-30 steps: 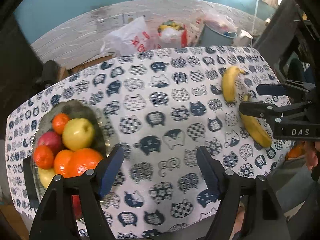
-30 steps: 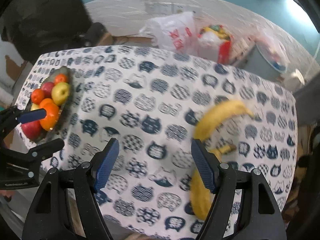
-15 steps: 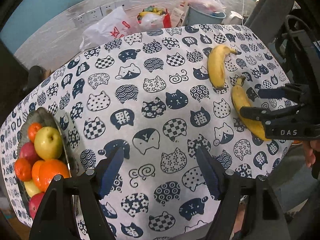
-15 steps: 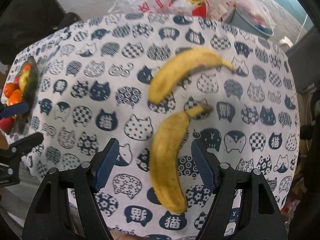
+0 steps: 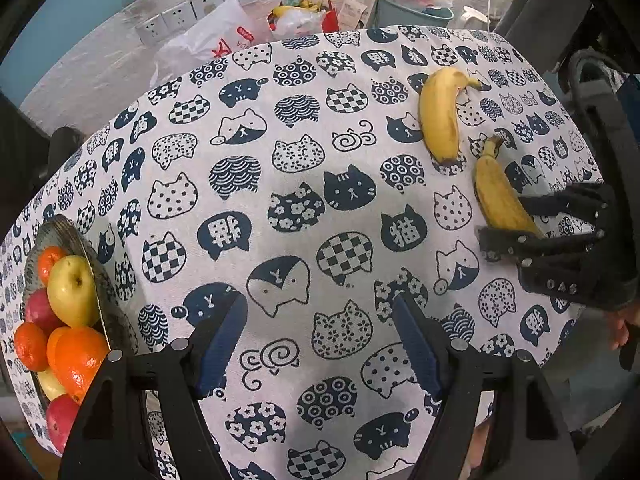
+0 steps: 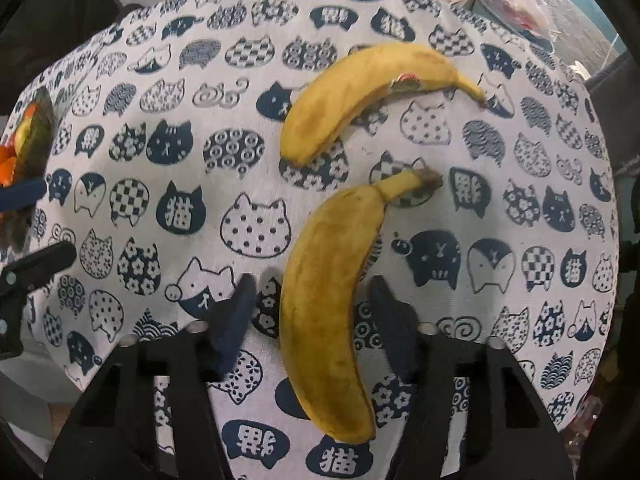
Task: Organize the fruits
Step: 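Grasp a banana with the left tool while the right tool grasps the other banana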
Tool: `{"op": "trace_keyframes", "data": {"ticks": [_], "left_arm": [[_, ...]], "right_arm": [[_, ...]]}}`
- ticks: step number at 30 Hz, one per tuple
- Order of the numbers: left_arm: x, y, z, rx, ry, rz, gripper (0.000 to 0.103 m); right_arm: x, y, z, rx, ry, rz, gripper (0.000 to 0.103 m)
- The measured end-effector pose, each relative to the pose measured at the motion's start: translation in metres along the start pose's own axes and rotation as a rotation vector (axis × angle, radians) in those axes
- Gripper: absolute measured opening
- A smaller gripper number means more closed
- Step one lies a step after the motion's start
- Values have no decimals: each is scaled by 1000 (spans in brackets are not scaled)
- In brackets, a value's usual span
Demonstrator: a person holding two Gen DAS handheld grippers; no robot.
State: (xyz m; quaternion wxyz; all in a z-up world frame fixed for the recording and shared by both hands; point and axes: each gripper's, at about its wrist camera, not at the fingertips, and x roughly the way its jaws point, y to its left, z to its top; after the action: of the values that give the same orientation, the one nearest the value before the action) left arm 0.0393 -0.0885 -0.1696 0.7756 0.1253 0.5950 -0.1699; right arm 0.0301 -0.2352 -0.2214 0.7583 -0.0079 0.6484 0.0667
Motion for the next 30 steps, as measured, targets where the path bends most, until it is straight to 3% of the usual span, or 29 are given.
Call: {"op": "trace_keyframes", "data": {"ticks": [1,3,6,11,18,24,30], "left_arm": [[0,-1,1,0,0,0,77],[0,-3,4,-2,-1,-4,77],[1,-6,8,1,-3,-2,77],[0,-14,15,8,-12,-6,77],[4,-24,37,26,-37,10,79],[0,-36,70,41,-77,-13,79],[14,-54,101,66,-105,-16,81]], "right_arm": [[3,2,0,2,4,5,49],[5,1,-2,-14,-8,-9,38],[5,-2,-4,0,-14,9,36],[-4,-13,-2,11,-39,22,34],[-41,-36,8,50,-159,-21,34],[-50,-68,34,128,-202,-3,34],[-54,-71,42,158,-228,-13,34]]}}
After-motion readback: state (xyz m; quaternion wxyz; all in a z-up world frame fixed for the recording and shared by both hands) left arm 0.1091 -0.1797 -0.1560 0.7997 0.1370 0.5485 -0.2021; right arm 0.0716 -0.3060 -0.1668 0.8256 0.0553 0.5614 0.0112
